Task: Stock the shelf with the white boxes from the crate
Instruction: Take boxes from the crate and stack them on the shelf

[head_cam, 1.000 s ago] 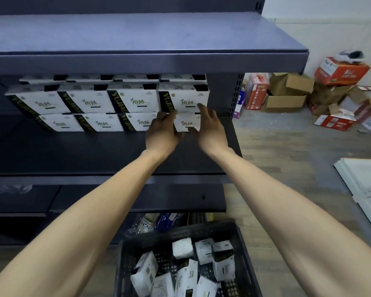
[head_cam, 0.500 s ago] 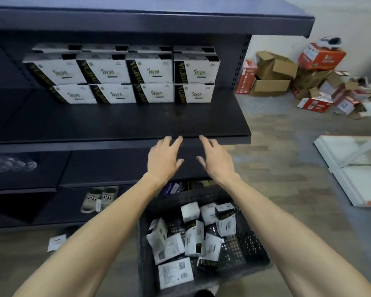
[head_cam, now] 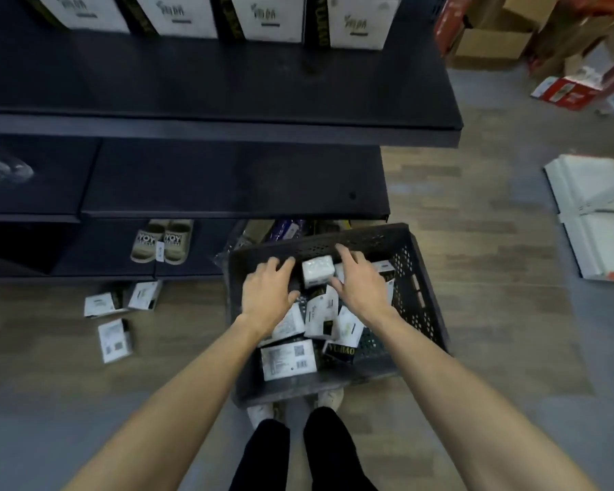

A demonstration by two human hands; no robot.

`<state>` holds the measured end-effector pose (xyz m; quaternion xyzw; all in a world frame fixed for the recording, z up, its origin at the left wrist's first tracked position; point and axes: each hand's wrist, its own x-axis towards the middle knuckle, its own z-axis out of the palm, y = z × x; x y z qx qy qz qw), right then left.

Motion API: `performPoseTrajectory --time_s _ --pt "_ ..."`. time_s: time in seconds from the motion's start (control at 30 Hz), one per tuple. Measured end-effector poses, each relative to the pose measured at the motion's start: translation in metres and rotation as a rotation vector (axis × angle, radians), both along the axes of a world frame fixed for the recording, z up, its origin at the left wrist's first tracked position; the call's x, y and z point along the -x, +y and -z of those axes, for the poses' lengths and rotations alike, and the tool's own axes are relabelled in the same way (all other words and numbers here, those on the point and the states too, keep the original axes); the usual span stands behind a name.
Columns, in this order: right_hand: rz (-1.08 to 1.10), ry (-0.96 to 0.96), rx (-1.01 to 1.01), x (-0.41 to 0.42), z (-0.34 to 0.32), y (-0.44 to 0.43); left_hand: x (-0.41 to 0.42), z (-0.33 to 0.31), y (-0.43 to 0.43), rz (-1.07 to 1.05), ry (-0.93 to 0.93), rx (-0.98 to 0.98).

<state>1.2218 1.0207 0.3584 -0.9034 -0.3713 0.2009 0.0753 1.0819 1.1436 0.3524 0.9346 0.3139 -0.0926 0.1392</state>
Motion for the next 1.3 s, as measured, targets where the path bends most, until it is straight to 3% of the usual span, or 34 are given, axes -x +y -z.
performPoseTrajectory --time_s 0.27,0.37,0.67,0.77,0.87,0.97,1.07,1.17,1.3 --pt "0.001 0.143 0.191 -0.011 0.116 -0.032 0.017 0.109 -0.037 -0.139 0.237 0.186" --pt "-0.047 0.154 0.224 -0.011 0.151 -0.032 0.021 0.143 -0.042 -0.321 0.328 0.309" --pt "-0.085 0.285 0.232 0.016 0.222 -0.029 0.015 0.201 -0.021 -0.527 0.221 0.300" --pt "-0.066 0.320 0.182 0.024 0.235 -0.025 0.019 0.209 -0.022 -0.465 0.120 0.211" --pt "-0.036 0.322 0.133 0.030 0.246 -0.021 0.021 0.217 -0.027 -0.204 0.064 0.125" --pt "-0.018 0.331 0.080 0.032 0.256 -0.019 0.019 0.228 -0.035 0.024 -0.022 0.223" --pt "-0.035 0.424 -0.003 0.031 0.263 -0.018 0.021 0.239 -0.043 0.062 -0.070 0.291" --pt "-0.059 0.462 -0.013 0.028 0.266 -0.016 0.027 0.250 -0.043 -0.080 -0.039 0.304" --pt "-0.043 0.453 -0.021 0.026 0.268 -0.012 0.021 0.260 -0.041 -0.586 -0.105 0.588"
